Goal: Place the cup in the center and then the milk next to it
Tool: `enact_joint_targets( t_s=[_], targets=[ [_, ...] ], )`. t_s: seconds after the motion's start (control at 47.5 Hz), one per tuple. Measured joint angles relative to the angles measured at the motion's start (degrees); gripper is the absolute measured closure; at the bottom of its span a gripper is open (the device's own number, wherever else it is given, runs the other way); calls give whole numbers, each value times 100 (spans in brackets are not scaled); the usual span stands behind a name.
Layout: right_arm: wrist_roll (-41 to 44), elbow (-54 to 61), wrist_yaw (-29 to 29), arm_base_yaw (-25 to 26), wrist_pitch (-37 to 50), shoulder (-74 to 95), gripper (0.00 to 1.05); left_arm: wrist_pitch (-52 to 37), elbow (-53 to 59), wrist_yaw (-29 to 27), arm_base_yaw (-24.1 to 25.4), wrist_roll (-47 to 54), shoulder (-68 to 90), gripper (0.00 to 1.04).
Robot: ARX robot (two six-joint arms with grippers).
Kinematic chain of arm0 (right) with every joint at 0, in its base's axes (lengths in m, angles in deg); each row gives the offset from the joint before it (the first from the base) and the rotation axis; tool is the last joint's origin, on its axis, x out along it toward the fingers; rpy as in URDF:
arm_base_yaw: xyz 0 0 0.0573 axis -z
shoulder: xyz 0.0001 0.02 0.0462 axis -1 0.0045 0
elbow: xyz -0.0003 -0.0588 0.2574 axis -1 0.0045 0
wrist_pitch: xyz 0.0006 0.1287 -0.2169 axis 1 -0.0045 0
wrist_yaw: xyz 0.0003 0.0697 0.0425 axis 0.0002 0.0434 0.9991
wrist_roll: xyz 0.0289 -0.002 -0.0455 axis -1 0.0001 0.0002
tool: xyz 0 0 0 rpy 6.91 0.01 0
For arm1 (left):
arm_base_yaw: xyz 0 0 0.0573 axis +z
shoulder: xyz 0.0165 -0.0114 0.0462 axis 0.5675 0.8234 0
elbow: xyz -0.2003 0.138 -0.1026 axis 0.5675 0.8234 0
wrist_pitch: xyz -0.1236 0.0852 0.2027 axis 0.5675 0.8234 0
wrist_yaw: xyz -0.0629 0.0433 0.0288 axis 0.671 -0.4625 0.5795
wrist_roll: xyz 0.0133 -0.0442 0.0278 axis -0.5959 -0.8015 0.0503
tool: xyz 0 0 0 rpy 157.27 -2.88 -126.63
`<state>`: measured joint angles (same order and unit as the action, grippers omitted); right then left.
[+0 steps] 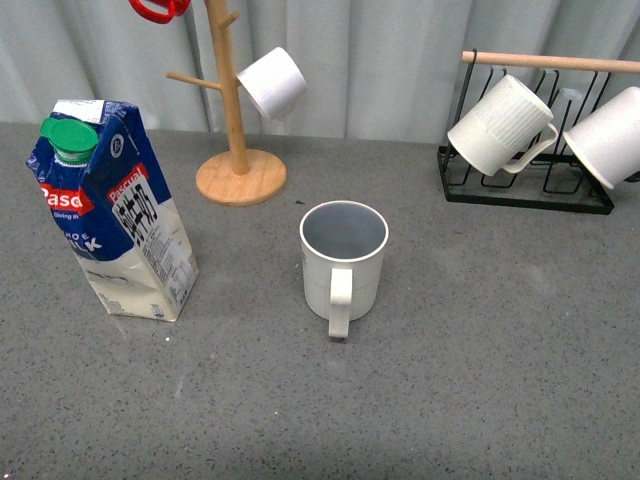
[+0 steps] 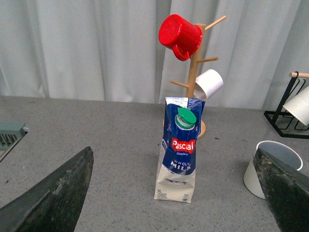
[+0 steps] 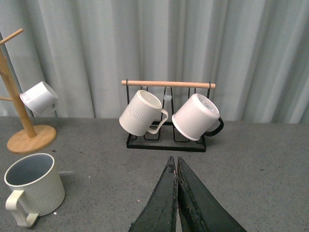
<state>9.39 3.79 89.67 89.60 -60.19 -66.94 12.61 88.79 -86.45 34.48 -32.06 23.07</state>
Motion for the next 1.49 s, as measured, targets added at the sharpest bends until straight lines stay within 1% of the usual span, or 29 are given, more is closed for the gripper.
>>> enact_joint_targets(
  t_s=[0.042, 0.084, 0.232, 0.253, 0.274, 0.316, 0.337, 0.4, 0.442, 0.505, 0.547, 0.632, 0.737, 0.821, 0.947, 1.011, 1.032, 1.053, 1.137, 1.2, 1.305, 1.347, 1.389, 1.411, 1.453, 1.495],
  targets=[
    [0, -7, 0, 0, -278, -238, 104, 0, 0, 0, 0, 0, 0, 7],
    [2, -4, 13, 0, -898, -691, 104, 0, 0, -2, 0, 2, 0, 7],
    [2, -4, 15, 0, -1029, -990, 104, 0, 0, 0, 0, 0, 0, 7],
    [7, -4, 15, 0, -1029, -990, 103, 0, 0, 0, 0, 2, 0, 7],
    [4, -4, 15, 0, -1029, -990, 101, 0, 0, 0, 0, 0, 0, 7],
    [4, -4, 15, 0, -1029, -990, 90, 0, 0, 0, 0, 2, 0, 7],
    [4, -4, 15, 0, -1029, -990, 89, 0, 0, 0, 0, 2, 0, 7],
    [4, -4, 15, 0, -1029, -990, 78, 0, 0, -2, 0, 2, 0, 7],
    [4, -4, 15, 0, -1029, -992, 67, 0, 0, 0, 0, 2, 0, 7],
    [4, -4, 15, 0, -1029, -992, 55, 0, 0, 0, 0, 2, 0, 7],
    [4, -4, 15, 0, -1029, -994, 44, 0, 0, 0, 0, 2, 0, 7],
    [4, -4, 15, 0, -1029, -994, 27, 0, 0, 0, 0, 2, 0, 7],
    [-4, -4, 15, 0, -1029, -994, 7, 0, 0, 0, 0, 2, 0, 7],
    [0, -4, 15, 0, -1029, -994, 10, 0, 0, 0, 0, 2, 0, 7],
    [0, -4, 15, 0, -1029, -994, 9, 2, -2, -9, 0, -2, 0, 7],
    [2, -4, 15, 0, -1029, -994, 9, 573, -214, -1010, -297, -337, 420, 7],
    [0, -4, 15, 0, -1032, -994, 9, 619, -278, -1327, -343, -549, 761, 7],
    [0, -4, 4, 0, -1032, -999, 9, 579, -297, -1381, -326, -654, 990, 7],
    [2, -4, 15, 2, -1036, -999, 9, -197, -308, -1309, -245, -846, 2079, 7],
    [2, -4, 15, 4, -1036, -999, 9, -1121, -376, -1143, -223, -863, 3036, 7],
    [2, -4, 15, 4, -1036, -999, 9, -2100, -560, -977, -186, -905, 4155, 7],
    [0, -4, 15, 4, -1036, -999, 9, -2474, -625, -1012, -195, -881, 4583, 7],
    [0, -4, 15, 4, -1036, -999, 9, -2994, -708, -949, -225, -855, 5182, 7],
    [0, -4, 15, 4, -1036, -999, 9, -3102, -734, -925, -234, -857, 5327, 7],
    [2, -4, 15, 4, -1036, -999, 9, -3578, -883, -778, -330, -855, 6135, 7],
    [2, -4, 15, 4, -1036, -999, 9, -3869, -1008, -734, -433, -833, 6706, 7]
  ],
)
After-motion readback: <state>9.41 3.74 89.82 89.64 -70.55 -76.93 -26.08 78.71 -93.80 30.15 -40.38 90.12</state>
